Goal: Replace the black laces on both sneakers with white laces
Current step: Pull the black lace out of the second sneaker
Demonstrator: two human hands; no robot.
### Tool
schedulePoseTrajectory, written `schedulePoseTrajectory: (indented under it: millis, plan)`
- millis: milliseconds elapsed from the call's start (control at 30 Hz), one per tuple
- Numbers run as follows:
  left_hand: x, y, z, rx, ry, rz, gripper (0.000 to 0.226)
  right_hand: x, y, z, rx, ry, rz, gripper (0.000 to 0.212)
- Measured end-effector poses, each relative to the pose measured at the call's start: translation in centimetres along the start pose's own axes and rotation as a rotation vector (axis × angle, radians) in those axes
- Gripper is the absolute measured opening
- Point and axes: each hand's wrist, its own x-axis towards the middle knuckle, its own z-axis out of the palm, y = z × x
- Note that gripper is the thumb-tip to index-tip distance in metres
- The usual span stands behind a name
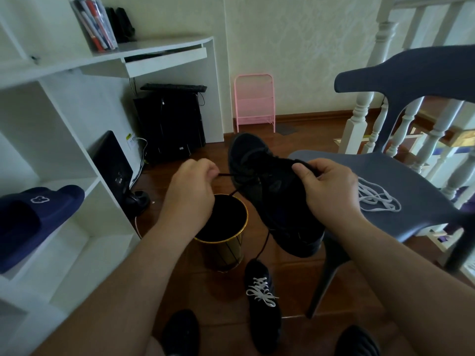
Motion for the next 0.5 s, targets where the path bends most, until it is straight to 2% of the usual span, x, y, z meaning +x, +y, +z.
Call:
schedulePoseTrajectory:
  millis: [67,200,267,433,500]
  plan:
    - [0.0,-0.9,-0.5,-0.014,0.0,-0.025,0.024,0.4,0.1,-0.4,0.043,0.02,0.039,0.017]
    - [-0.2,-2.9,0.0,0.073,-0.324,-0.178,0.026,0.6,0.3,-0.4,0.098,0.0,0.071,0.017]
    - [-0.4,-2.7,0.4,0.013,-0.413,-0.228,0.03,0.3,0.3,0.0,0.032,-0.045,0.046,0.018]
    - [-1.6,1.2,1.0,-0.293,-0.193,-0.13,0.026,-1.0,-0.7,1.3,-0.08,-0.15,-0.053,0.019]
    - [-2.2,2.7,1.3,-0.284,-0.248,-0.104,0.031,-1.3,-0.9,1.9,-0.095,-0.178,-0.087,0.02]
